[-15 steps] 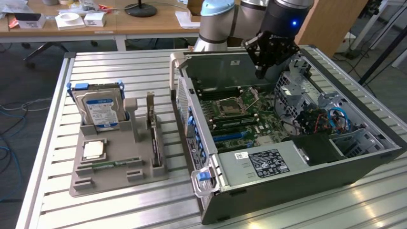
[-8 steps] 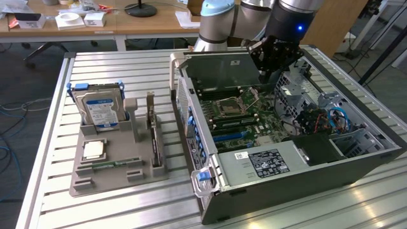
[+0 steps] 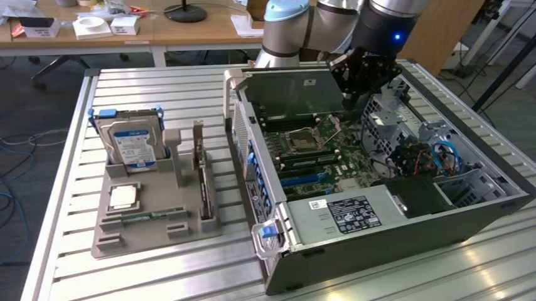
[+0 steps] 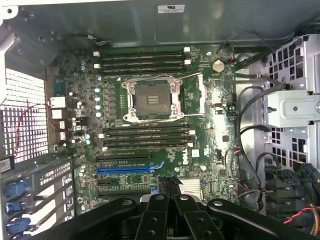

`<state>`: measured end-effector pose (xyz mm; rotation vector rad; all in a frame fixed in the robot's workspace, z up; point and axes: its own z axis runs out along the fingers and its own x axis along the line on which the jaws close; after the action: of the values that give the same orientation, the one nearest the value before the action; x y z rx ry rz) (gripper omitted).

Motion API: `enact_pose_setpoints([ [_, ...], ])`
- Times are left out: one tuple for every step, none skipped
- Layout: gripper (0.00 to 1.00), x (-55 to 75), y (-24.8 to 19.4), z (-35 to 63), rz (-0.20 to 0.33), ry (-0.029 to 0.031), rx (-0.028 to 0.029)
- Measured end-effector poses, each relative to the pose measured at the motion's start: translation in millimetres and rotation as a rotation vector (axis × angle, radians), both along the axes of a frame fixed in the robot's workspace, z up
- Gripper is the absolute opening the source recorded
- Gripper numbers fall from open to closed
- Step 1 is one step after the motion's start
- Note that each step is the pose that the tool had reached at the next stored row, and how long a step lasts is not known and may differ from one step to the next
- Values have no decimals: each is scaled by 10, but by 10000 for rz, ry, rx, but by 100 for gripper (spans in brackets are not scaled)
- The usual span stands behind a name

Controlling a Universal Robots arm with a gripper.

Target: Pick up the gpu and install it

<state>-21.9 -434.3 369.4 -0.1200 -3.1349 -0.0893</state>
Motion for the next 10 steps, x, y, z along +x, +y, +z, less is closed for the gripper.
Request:
enact_pose_setpoints([
  [10, 42, 0, 0, -2, -1, 0],
  [10, 87, 0, -1, -3, -1, 2],
  [10, 133, 0, -2, -1, -1, 3],
  [10, 177, 0, -1, -2, -1, 3],
  [10, 226, 0, -1, -3, -1, 2],
  [10, 272, 1, -1, -1, -1, 2],
  [10, 313, 7, -1, -1, -1, 2],
  [10, 344, 16, -2, -2, 0, 3],
  [10, 366, 31, -3, -1, -1, 4],
  [10, 382, 51, -3, 0, 0, 2],
])
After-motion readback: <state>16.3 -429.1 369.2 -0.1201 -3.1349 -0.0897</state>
